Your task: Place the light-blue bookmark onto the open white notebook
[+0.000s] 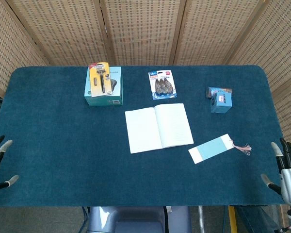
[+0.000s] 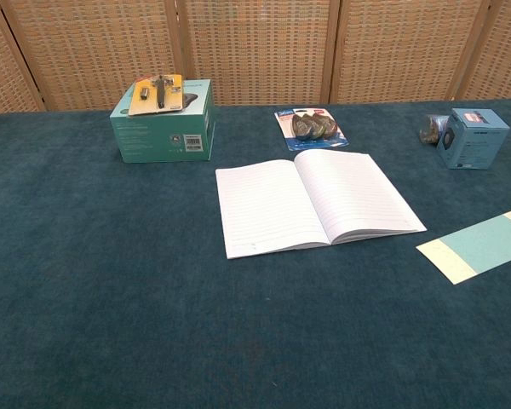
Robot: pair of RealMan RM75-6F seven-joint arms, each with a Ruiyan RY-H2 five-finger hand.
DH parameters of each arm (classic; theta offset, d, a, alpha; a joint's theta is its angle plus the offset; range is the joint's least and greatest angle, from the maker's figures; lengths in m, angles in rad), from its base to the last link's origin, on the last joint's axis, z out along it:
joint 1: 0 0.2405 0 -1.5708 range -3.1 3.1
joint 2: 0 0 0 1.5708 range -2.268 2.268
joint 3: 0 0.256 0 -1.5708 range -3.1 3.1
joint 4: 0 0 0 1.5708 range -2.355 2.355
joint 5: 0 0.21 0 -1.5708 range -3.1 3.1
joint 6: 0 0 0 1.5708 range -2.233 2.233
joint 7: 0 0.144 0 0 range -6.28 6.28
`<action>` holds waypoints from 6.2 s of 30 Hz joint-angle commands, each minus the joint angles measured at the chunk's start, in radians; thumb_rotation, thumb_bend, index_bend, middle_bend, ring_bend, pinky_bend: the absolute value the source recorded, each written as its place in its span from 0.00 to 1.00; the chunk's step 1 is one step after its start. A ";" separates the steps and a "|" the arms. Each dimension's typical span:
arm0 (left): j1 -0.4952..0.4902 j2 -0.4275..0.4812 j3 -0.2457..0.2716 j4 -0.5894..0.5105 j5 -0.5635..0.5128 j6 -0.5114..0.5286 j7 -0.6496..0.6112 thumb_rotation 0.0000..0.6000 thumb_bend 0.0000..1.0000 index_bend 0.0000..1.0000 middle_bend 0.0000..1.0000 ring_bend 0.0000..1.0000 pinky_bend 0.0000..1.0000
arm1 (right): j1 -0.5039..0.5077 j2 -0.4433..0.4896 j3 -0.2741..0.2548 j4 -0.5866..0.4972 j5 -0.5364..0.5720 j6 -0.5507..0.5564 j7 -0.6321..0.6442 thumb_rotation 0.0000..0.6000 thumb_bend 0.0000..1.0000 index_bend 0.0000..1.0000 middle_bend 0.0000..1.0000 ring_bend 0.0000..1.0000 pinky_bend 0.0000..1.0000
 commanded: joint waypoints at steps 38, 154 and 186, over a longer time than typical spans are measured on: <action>-0.048 0.004 -0.028 -0.025 -0.096 -0.113 0.017 1.00 0.00 0.00 0.00 0.00 0.00 | 0.535 -0.185 -0.060 0.499 -0.045 -0.747 0.341 1.00 1.00 0.15 0.14 0.00 0.08; -0.063 0.000 -0.009 -0.030 -0.098 -0.147 0.041 1.00 0.00 0.00 0.00 0.00 0.00 | 0.530 -0.170 -0.163 0.416 -0.026 -0.728 0.152 1.00 0.00 0.25 0.00 0.00 0.14; -0.064 -0.002 -0.008 -0.031 -0.099 -0.149 0.044 1.00 0.00 0.00 0.00 0.00 0.00 | 0.557 -0.185 -0.172 0.421 -0.004 -0.792 0.122 1.00 0.00 0.30 0.00 0.00 0.14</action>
